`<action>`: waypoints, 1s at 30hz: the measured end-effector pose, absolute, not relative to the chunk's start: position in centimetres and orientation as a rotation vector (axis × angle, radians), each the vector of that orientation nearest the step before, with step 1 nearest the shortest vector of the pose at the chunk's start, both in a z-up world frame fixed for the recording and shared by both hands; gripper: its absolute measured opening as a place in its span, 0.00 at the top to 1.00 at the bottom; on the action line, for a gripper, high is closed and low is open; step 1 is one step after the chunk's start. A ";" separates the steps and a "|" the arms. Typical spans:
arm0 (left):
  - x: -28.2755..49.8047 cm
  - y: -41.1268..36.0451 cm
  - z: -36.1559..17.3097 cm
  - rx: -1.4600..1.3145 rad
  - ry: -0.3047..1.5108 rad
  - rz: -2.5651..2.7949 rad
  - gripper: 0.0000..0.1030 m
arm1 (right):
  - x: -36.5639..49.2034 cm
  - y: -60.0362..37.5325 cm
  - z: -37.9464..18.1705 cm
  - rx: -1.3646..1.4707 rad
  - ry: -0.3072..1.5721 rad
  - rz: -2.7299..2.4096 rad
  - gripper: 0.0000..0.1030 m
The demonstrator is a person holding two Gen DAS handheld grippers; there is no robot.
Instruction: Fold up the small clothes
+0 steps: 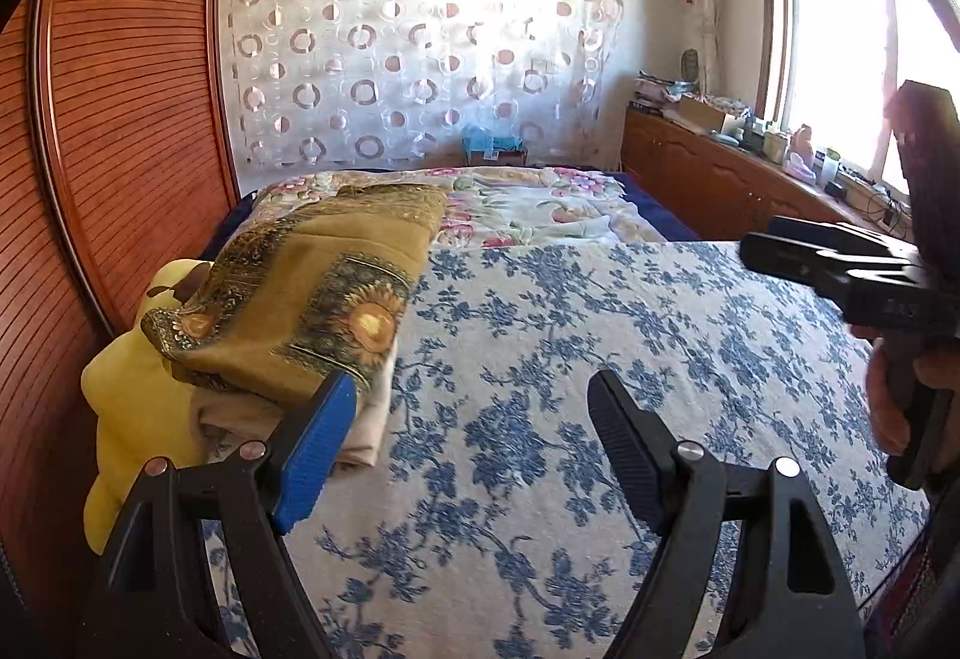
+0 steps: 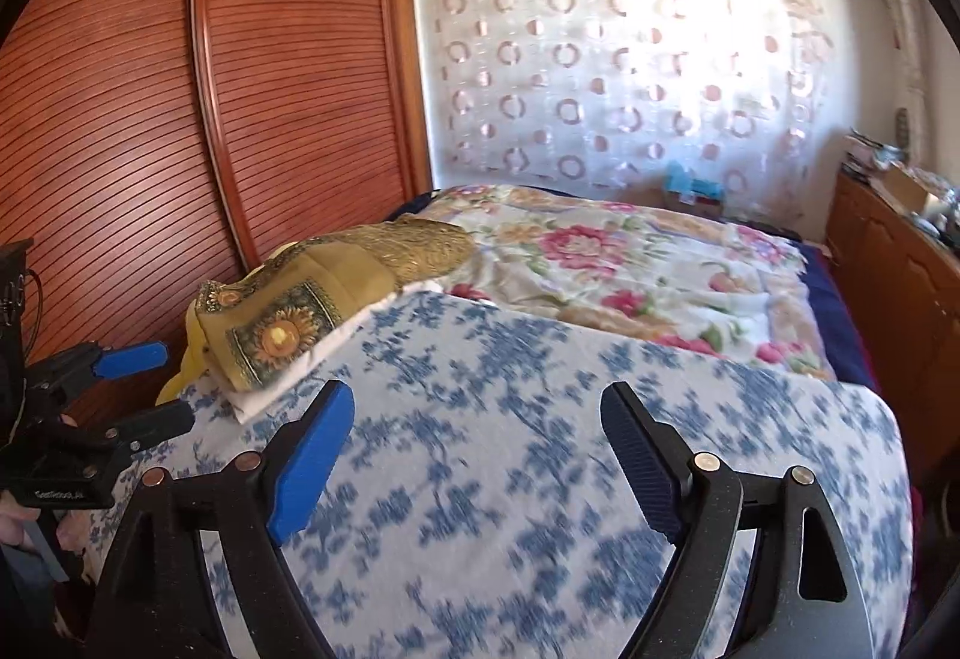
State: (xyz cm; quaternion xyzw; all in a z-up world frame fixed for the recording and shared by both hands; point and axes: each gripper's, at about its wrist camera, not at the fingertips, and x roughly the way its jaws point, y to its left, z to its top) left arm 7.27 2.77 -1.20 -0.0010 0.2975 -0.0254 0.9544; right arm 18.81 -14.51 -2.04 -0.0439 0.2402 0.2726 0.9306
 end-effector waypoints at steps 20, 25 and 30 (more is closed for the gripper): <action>4.3 -3.5 4.7 0.022 0.491 -0.096 0.22 | 4.5 -21.0 1.0 0.027 0.379 0.351 0.01; 3.0 -4.2 6.6 0.013 0.440 -0.099 0.22 | 1.6 -22.2 2.7 0.044 0.331 0.298 0.01; 2.2 -4.3 7.4 0.017 0.417 -0.088 0.22 | -0.8 -22.5 3.6 0.043 0.303 0.273 0.01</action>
